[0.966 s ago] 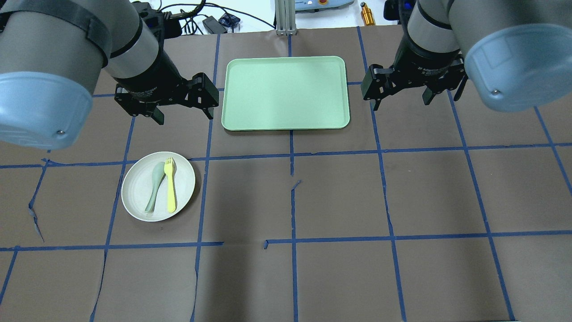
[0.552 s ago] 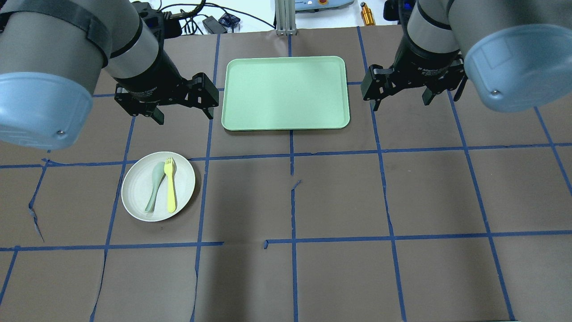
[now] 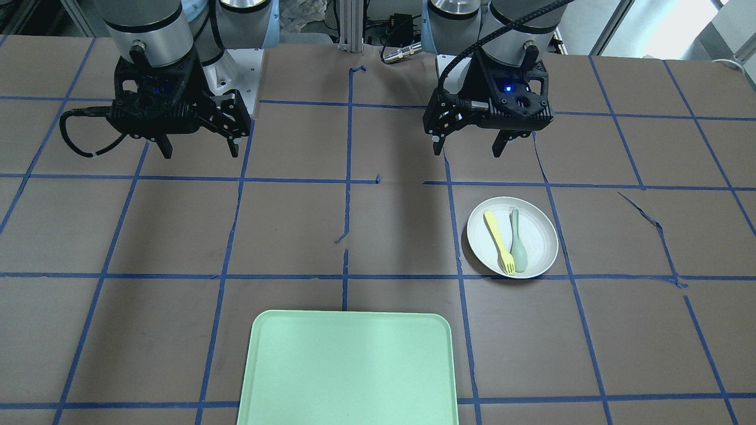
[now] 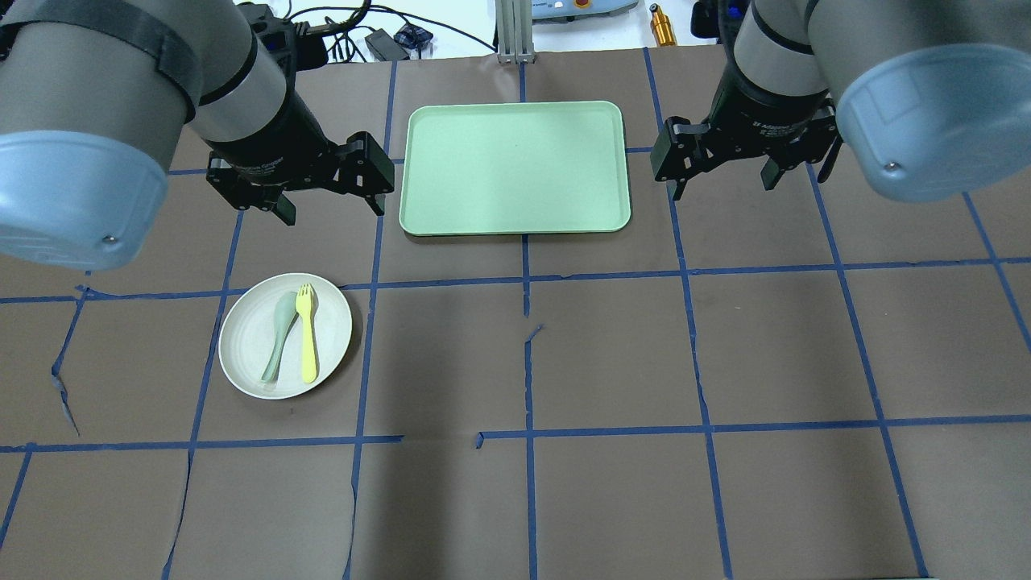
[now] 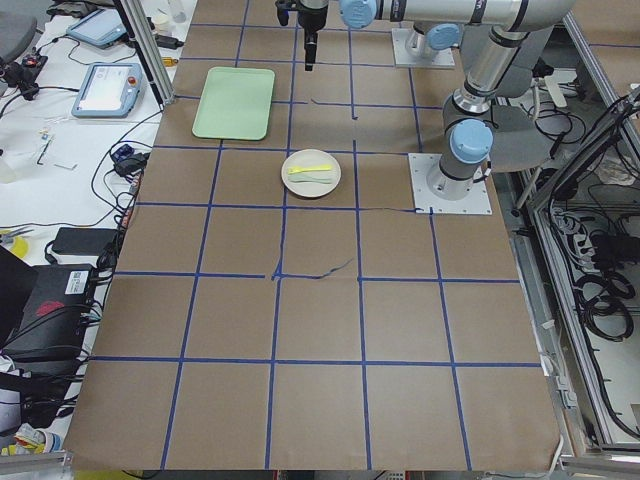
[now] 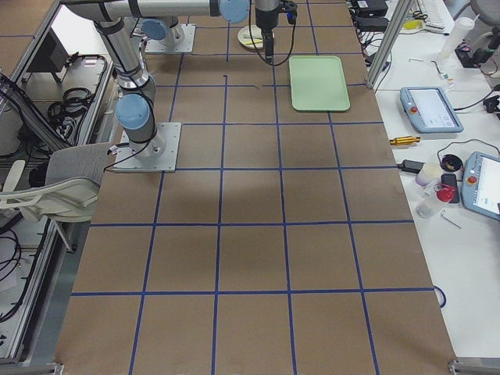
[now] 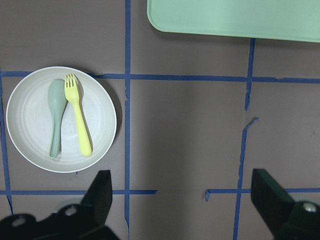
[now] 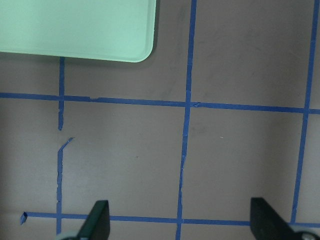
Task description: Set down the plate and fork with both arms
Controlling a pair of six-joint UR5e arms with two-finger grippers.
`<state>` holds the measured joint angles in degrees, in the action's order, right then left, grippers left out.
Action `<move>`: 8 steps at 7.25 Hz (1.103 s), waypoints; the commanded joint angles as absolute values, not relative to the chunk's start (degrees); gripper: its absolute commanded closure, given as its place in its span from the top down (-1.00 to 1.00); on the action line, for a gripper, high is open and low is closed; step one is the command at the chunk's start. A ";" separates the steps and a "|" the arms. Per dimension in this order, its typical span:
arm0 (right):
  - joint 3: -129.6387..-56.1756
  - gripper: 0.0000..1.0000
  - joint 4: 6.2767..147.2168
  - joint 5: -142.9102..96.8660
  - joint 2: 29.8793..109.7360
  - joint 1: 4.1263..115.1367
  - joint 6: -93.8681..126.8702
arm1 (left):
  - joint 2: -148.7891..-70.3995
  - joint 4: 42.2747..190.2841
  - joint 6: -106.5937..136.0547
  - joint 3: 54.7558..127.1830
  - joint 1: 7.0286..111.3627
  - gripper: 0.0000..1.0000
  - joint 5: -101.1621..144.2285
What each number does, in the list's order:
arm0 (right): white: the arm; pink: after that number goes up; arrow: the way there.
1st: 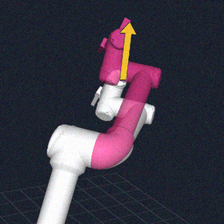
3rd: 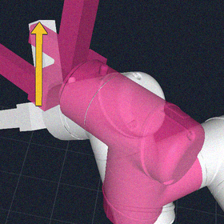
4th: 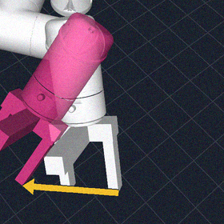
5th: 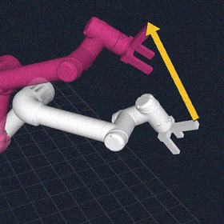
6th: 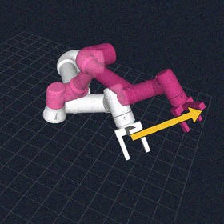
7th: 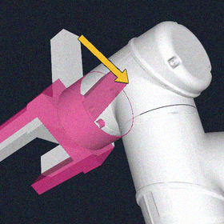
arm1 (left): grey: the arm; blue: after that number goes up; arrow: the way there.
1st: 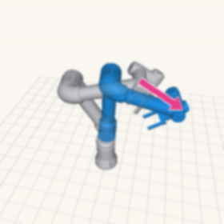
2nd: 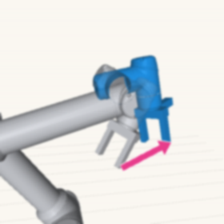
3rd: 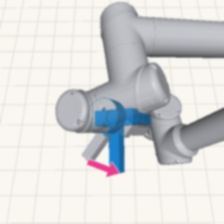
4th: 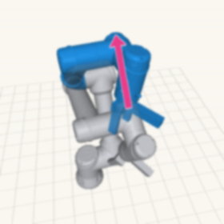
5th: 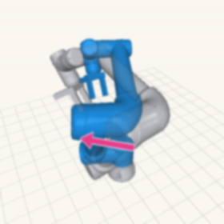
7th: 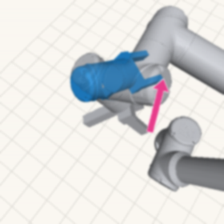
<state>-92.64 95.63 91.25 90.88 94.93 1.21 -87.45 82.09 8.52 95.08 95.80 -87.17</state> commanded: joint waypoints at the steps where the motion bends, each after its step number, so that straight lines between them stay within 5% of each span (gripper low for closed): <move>1: -92.64 1.00 95.62 91.23 90.88 94.92 1.23 | -87.45 82.09 8.53 95.10 95.80 1.00 -87.19; 5: -92.64 1.00 95.62 91.32 90.88 94.92 1.14 | -88.33 77.98 -2.14 102.79 86.01 1.00 -87.01; 8: -92.99 1.00 95.54 91.23 90.88 95.01 1.14 | -89.55 52.56 -18.21 123.50 71.42 1.00 -86.32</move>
